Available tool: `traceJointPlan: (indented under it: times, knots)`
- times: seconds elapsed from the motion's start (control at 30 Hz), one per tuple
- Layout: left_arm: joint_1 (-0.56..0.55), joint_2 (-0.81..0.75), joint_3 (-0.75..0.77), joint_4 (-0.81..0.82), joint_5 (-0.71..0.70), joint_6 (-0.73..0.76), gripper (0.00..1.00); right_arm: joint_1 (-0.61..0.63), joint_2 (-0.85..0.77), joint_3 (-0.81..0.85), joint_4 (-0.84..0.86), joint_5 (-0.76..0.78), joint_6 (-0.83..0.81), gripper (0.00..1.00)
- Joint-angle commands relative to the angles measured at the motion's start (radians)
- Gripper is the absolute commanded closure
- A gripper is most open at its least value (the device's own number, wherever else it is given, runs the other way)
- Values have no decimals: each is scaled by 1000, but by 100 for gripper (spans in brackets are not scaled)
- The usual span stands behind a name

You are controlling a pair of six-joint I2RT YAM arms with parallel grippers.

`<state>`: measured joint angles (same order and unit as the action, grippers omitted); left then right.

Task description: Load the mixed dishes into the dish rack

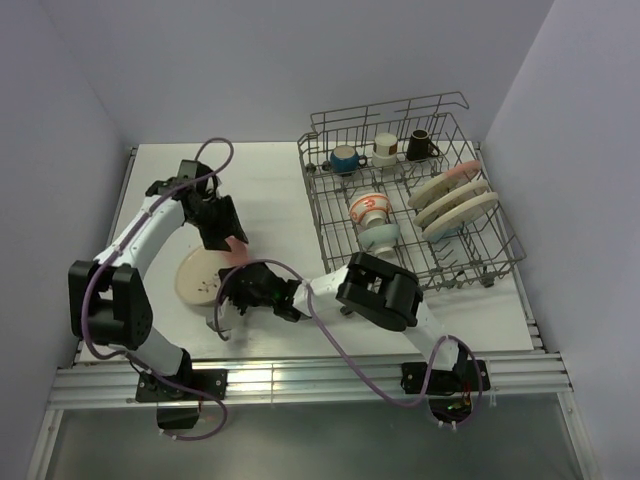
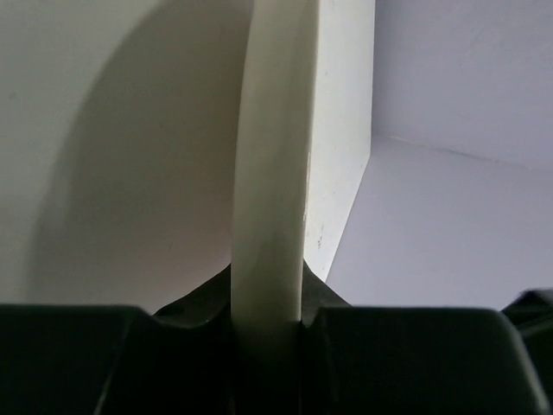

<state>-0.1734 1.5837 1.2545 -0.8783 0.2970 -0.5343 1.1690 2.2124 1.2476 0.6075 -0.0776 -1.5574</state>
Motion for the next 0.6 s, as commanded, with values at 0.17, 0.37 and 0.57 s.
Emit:
traceJointPlan:
  times: [0.17,0.37,0.57]
  knots:
    - [32,-206,155,-19,-142,2,31,8,-213,-76,63,-25,105,100]
    - [54,-395,129,59,-298,39,29,6,-414,-13,-188,-68,252,100]
    - [57,-706,-88,232,-439,23,28,-26,-519,258,-668,-158,454,100]
